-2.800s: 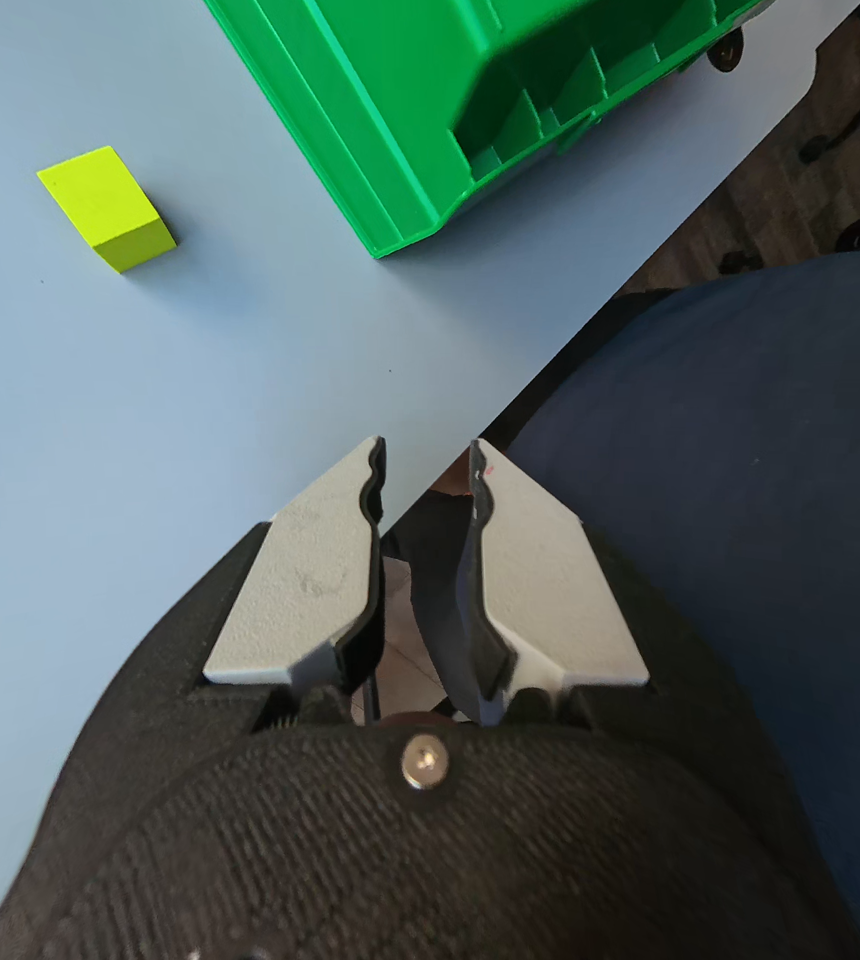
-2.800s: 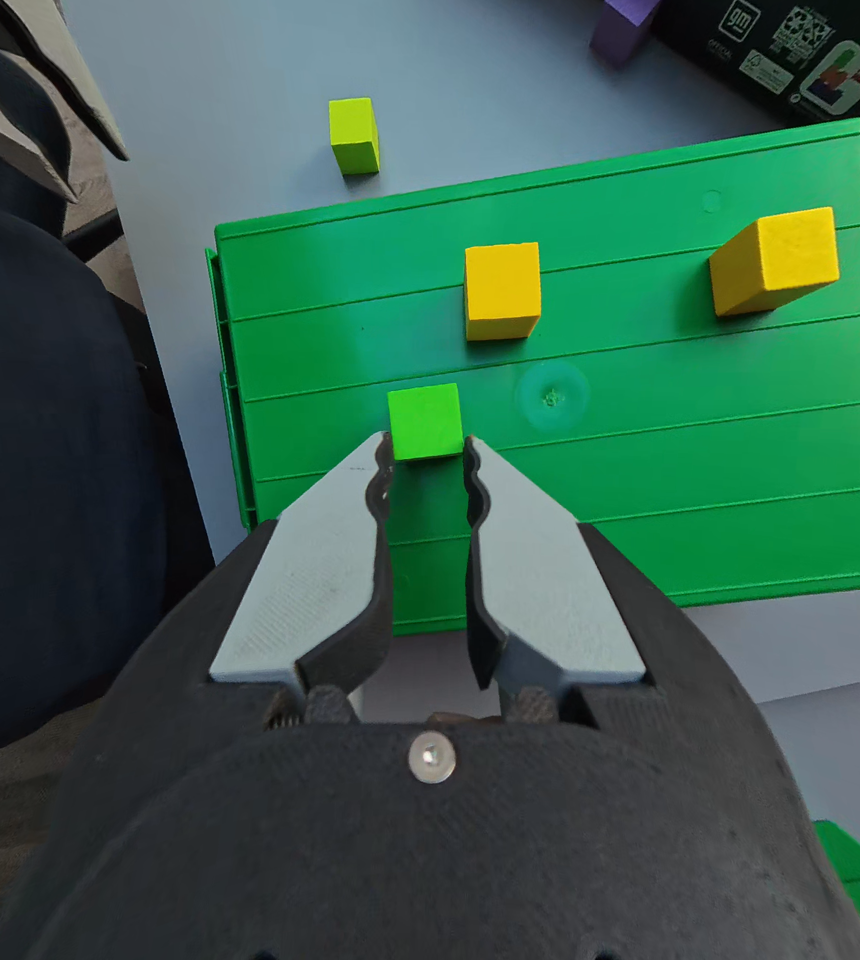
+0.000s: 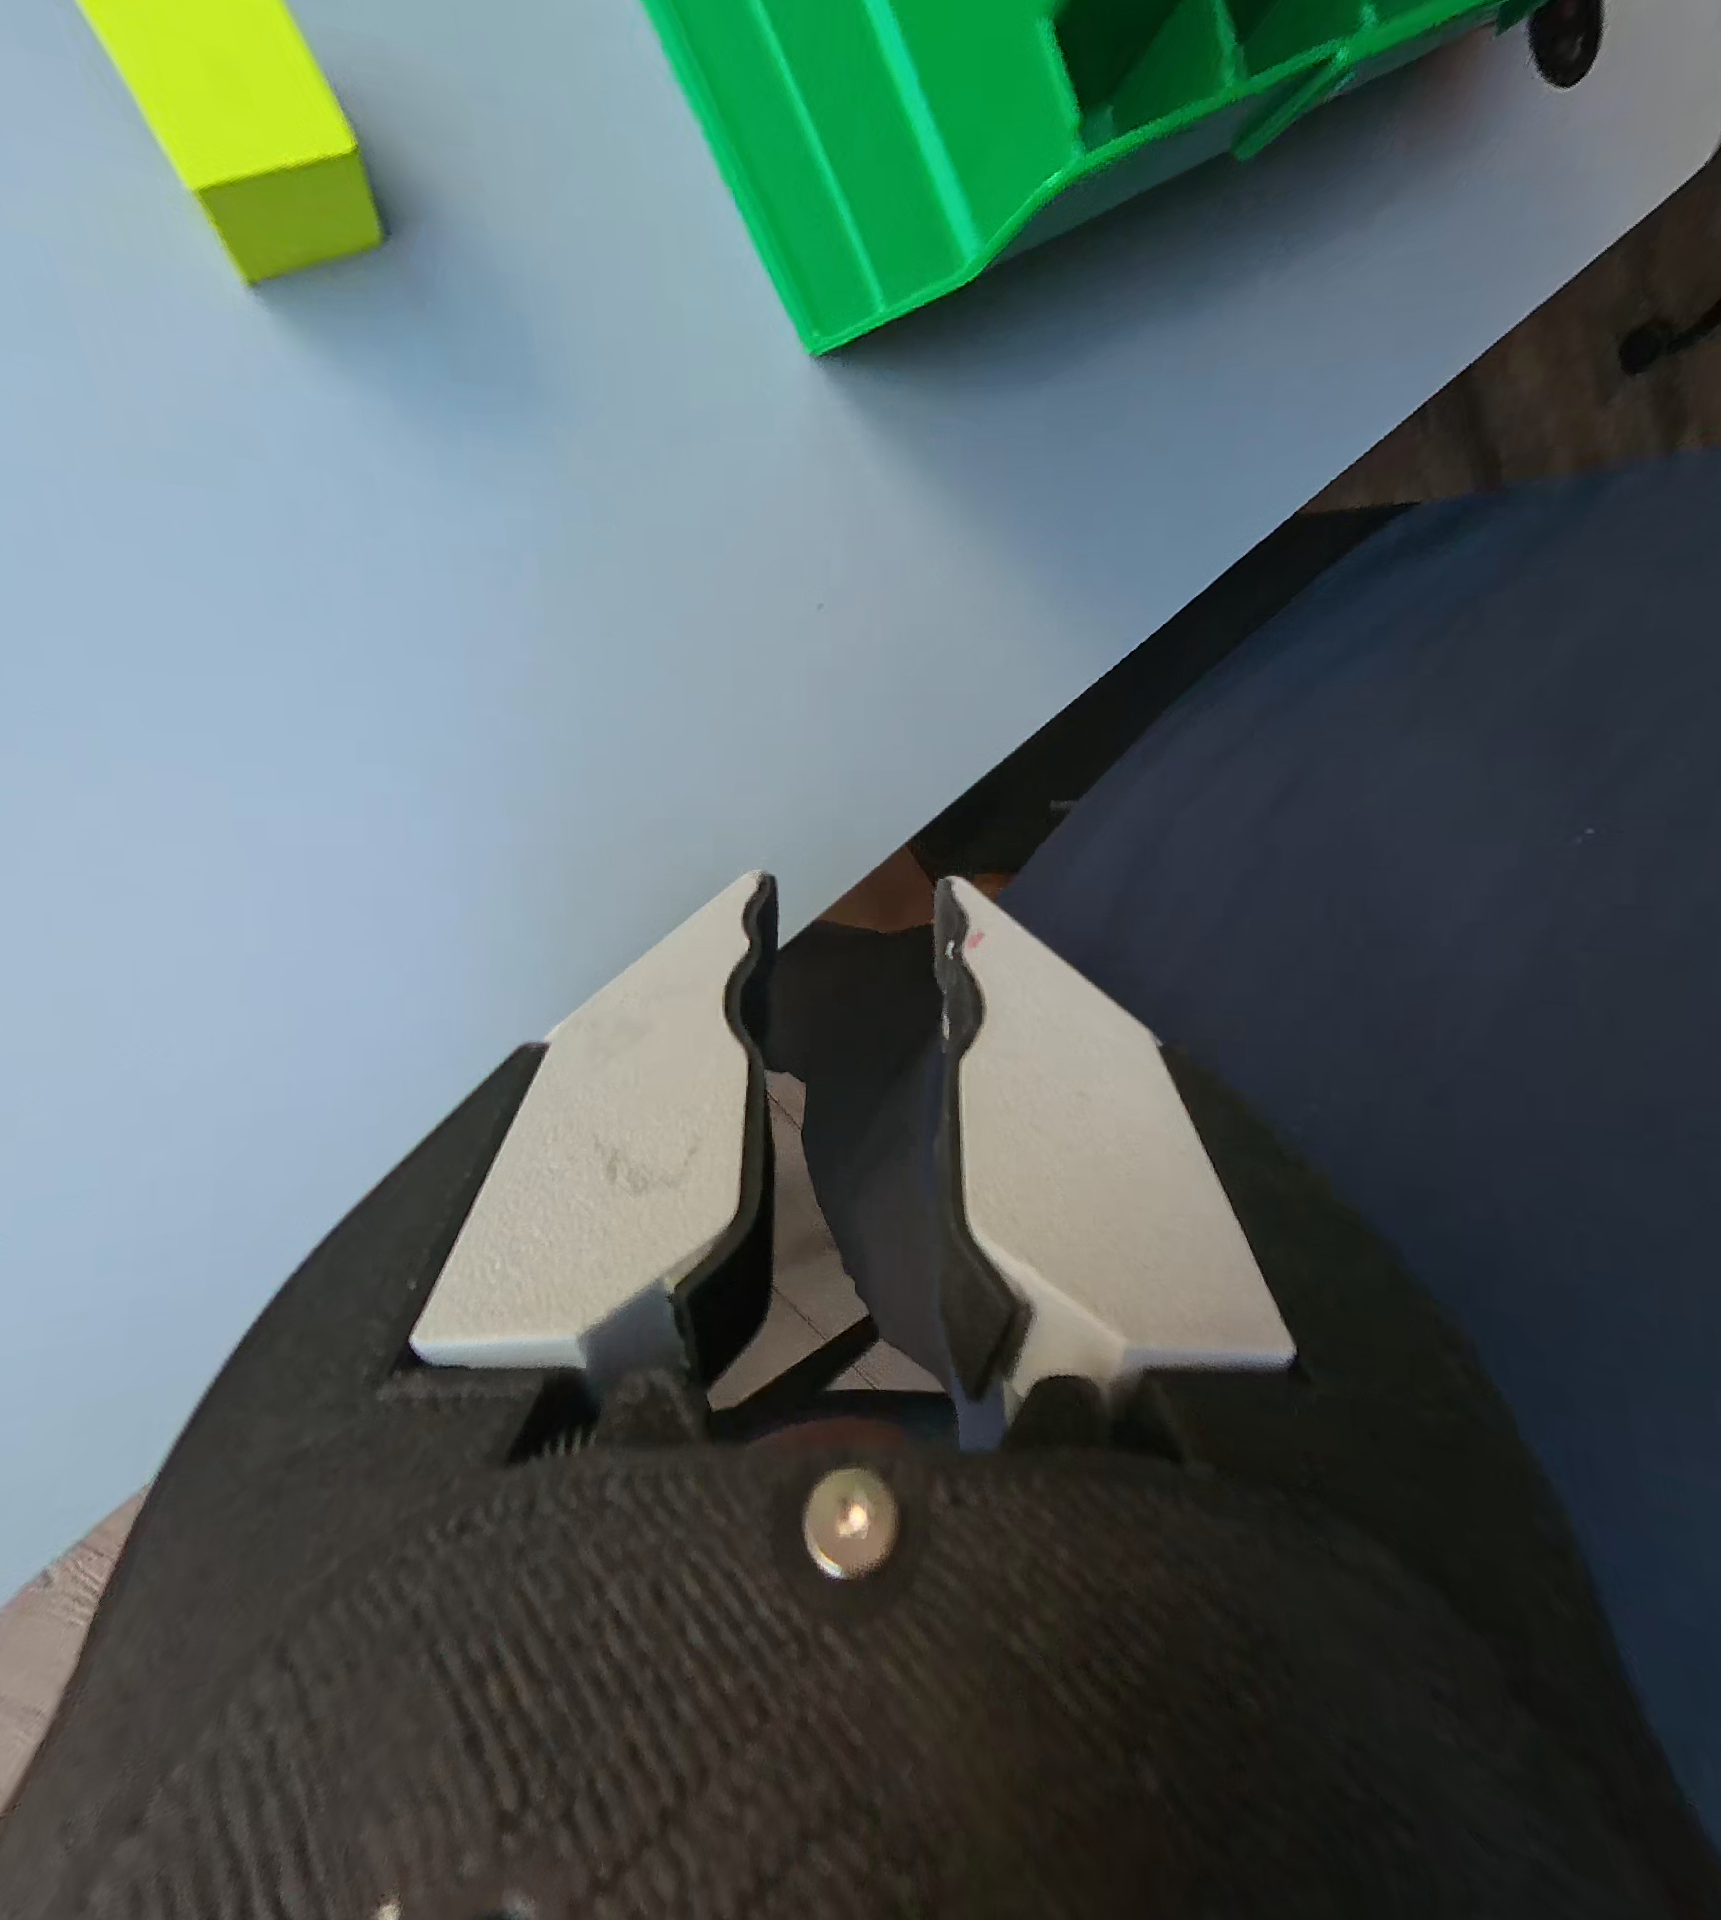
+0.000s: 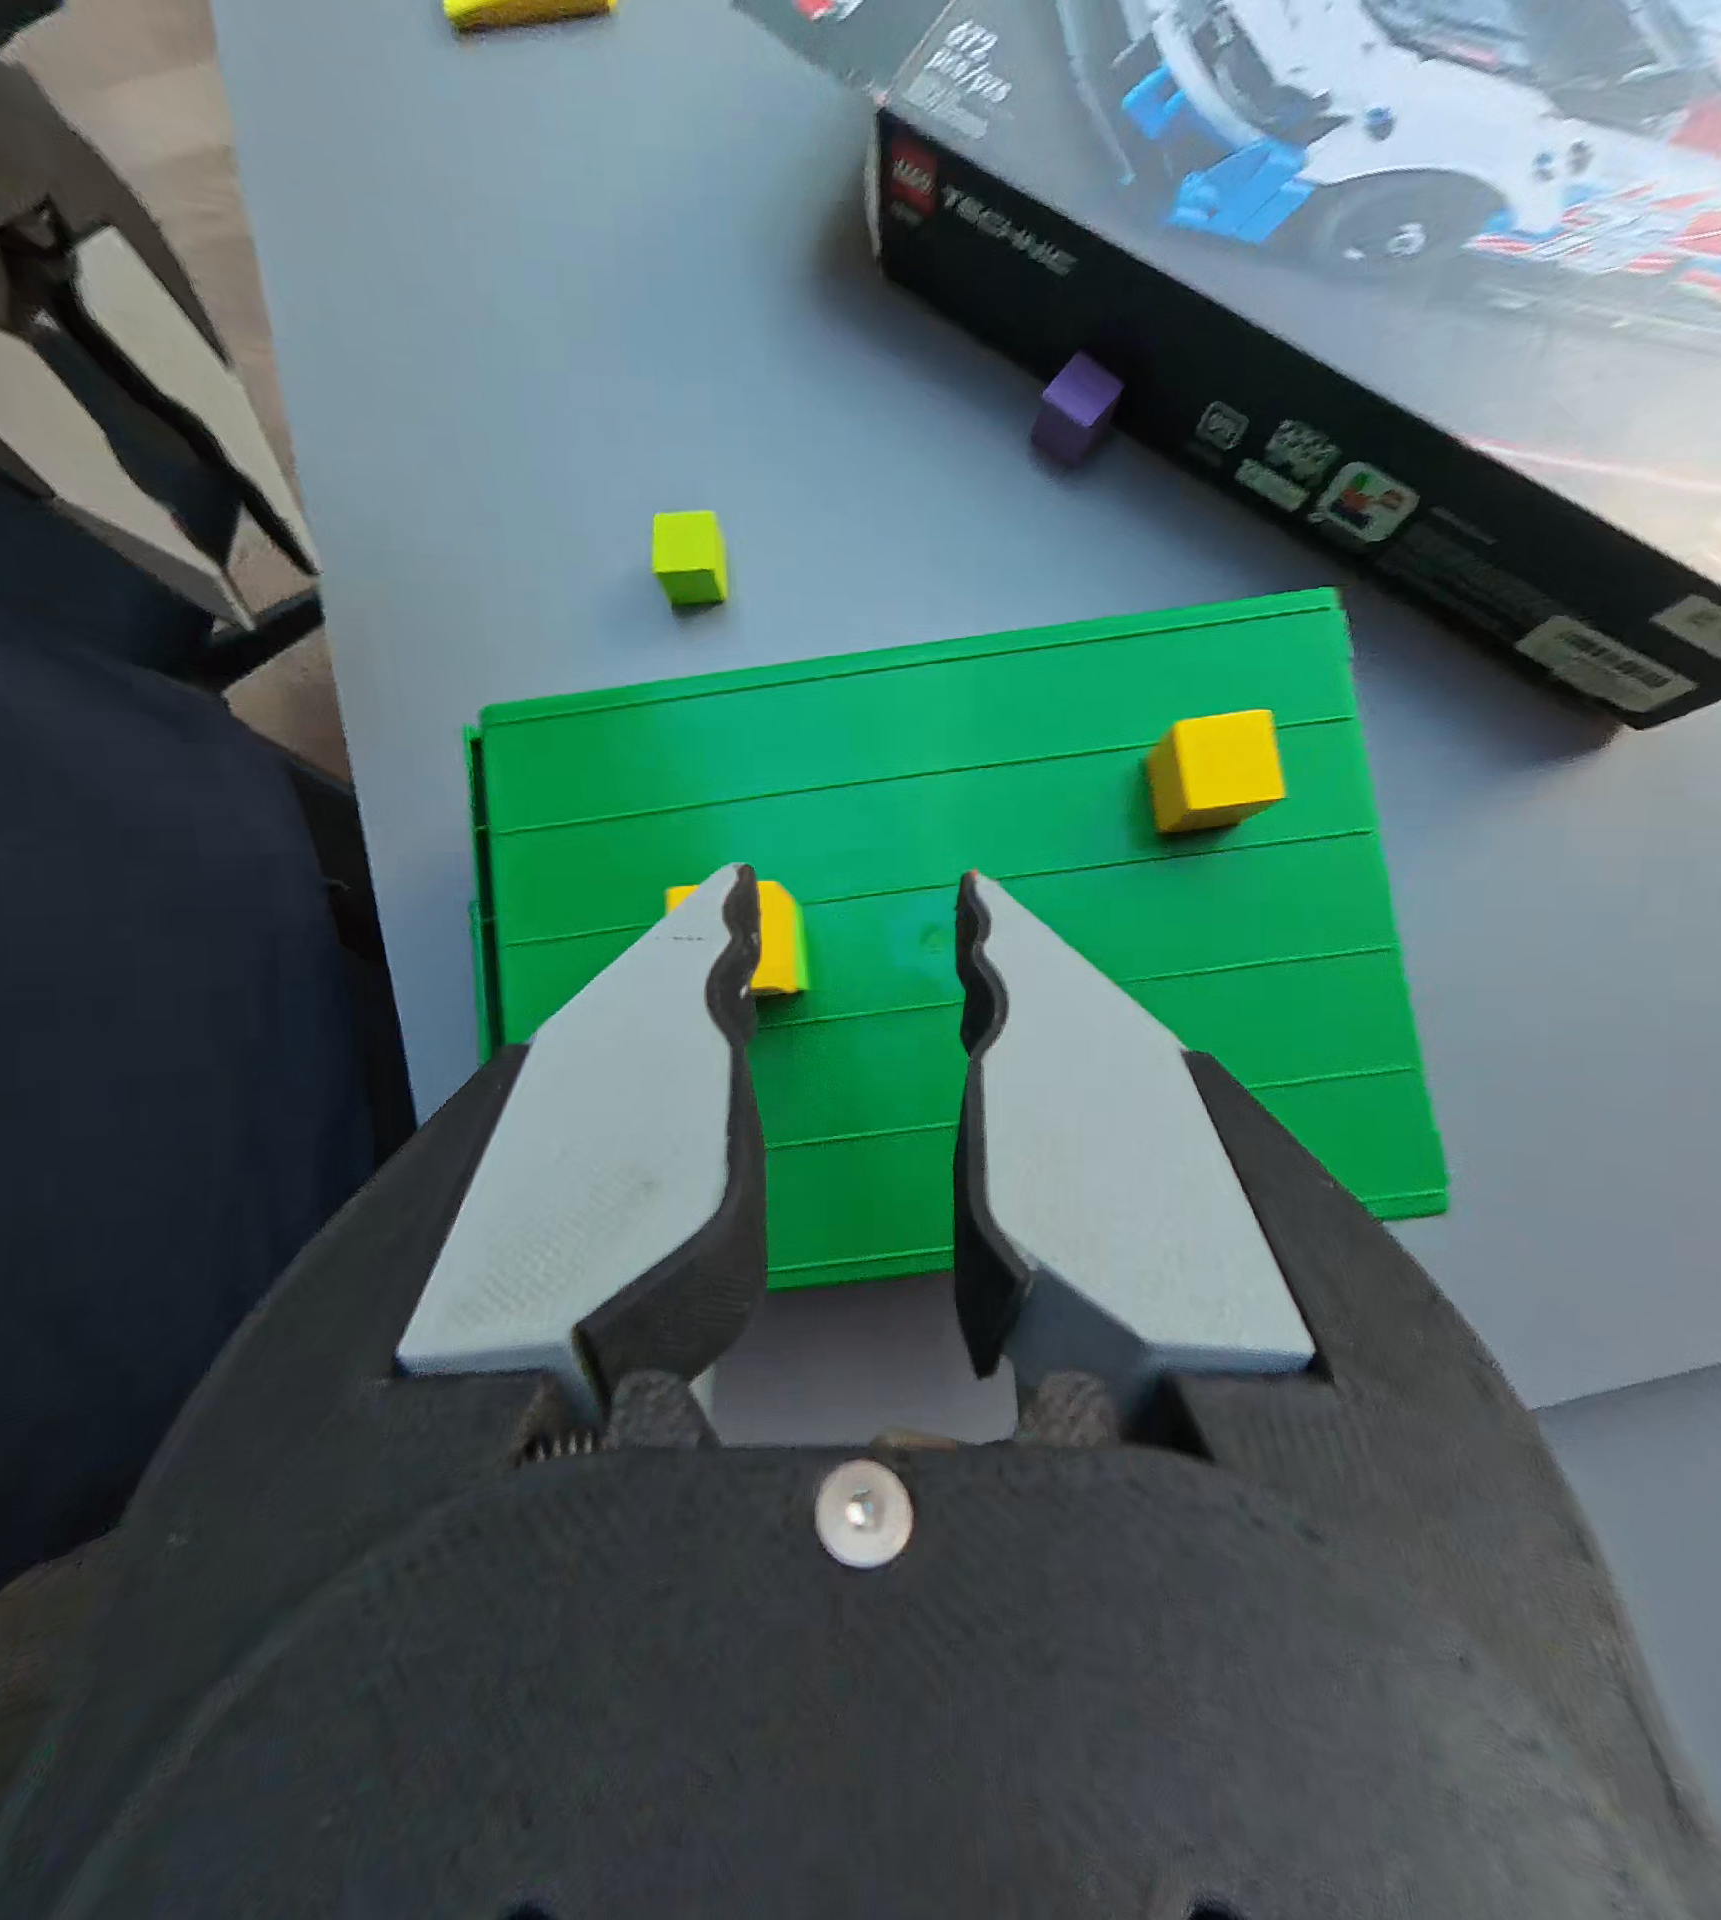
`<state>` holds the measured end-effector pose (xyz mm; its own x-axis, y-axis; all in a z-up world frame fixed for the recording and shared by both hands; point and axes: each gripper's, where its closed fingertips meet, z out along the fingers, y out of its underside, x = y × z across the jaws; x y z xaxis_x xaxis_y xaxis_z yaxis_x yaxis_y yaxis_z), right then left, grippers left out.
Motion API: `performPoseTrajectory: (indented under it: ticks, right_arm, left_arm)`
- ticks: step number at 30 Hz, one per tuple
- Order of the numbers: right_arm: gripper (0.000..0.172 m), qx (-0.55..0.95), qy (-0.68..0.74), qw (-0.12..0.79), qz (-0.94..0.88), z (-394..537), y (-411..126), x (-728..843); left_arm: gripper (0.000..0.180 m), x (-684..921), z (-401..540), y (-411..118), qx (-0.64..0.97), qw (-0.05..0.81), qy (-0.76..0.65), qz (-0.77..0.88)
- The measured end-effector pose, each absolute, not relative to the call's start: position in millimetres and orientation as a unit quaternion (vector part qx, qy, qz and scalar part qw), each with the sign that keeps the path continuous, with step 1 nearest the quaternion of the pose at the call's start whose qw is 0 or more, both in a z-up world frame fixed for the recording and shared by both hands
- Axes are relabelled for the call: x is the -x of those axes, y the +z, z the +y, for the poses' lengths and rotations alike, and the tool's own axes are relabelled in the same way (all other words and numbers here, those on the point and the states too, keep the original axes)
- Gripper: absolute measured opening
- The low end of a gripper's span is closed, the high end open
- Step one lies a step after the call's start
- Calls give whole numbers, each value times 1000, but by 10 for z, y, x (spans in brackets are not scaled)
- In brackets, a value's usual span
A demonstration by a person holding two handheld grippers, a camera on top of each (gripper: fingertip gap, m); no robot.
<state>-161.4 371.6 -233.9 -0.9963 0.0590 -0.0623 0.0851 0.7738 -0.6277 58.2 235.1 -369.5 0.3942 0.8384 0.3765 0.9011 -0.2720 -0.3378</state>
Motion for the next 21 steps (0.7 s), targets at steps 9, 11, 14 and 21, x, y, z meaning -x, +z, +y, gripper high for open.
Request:
performPoseTrajectory:
  ticks: [9,11,14,21]
  right_arm:
    - [37,-56,-288,-17,956,3542,-2680,2392]
    - [38,-35,-271,-20,962,3438,-2801,2433]
    - [38,-13,-251,-18,968,3309,-2985,2458]
    - [25,-16,-256,18,966,3261,-2822,2282]
  left_arm:
    - [28,-698,2254,-3692,751,254,-61,-607]
    - [28,-718,2299,-3704,747,252,-63,-613]
    - [29,-757,2356,-3722,747,245,-65,-614]
    - [28,-765,2350,-3733,748,243,-67,-614]
